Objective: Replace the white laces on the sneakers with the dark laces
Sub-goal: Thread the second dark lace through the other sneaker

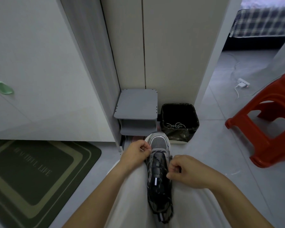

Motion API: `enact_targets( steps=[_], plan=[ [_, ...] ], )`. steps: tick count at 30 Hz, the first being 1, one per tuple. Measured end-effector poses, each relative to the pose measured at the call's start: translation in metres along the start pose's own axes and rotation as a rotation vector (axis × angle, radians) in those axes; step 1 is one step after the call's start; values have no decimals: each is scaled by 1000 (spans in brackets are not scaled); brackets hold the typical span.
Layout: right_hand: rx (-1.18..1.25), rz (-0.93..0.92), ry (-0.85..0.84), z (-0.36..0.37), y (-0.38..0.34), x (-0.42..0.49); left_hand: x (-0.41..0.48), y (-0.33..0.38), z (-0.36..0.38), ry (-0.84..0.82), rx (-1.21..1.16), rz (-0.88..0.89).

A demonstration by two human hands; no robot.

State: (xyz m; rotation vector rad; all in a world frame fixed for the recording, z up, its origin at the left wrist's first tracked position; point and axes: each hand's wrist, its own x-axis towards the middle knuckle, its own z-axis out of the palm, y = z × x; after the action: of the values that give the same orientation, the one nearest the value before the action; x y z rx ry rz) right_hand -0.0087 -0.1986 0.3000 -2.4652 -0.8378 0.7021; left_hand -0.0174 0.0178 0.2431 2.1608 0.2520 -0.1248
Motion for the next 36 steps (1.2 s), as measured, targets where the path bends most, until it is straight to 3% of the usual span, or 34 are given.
enact_targets(
  steps=[4,7,10,16,21,24,26,32,36],
  plan=[
    [-25,-3,-43,2,3,1,-5,4,-3,8,-4,29],
    [81,34,34,-2,-5,9,-20,24,-5,-42,-47,143],
    [193,15,221,-13,-16,18,-35,47,2,-206,-44,254],
    [105,-39,787,7,-14,17,-39,65,-13,-19,-269,236],
    [-336,-151,473,61,-4,4,-40,79,-28,66,-382,226],
    [-469,-177,432,78,-3,11,-41,90,-29,76,-440,255],
    [-360,-230,510,72,-3,12,-42,99,-30,88,-493,265],
    [409,-225,722,0,-35,8,-33,126,-44,167,-661,292],
    [625,-297,748,-51,-56,8,-23,144,-55,165,-694,350]
  ],
)
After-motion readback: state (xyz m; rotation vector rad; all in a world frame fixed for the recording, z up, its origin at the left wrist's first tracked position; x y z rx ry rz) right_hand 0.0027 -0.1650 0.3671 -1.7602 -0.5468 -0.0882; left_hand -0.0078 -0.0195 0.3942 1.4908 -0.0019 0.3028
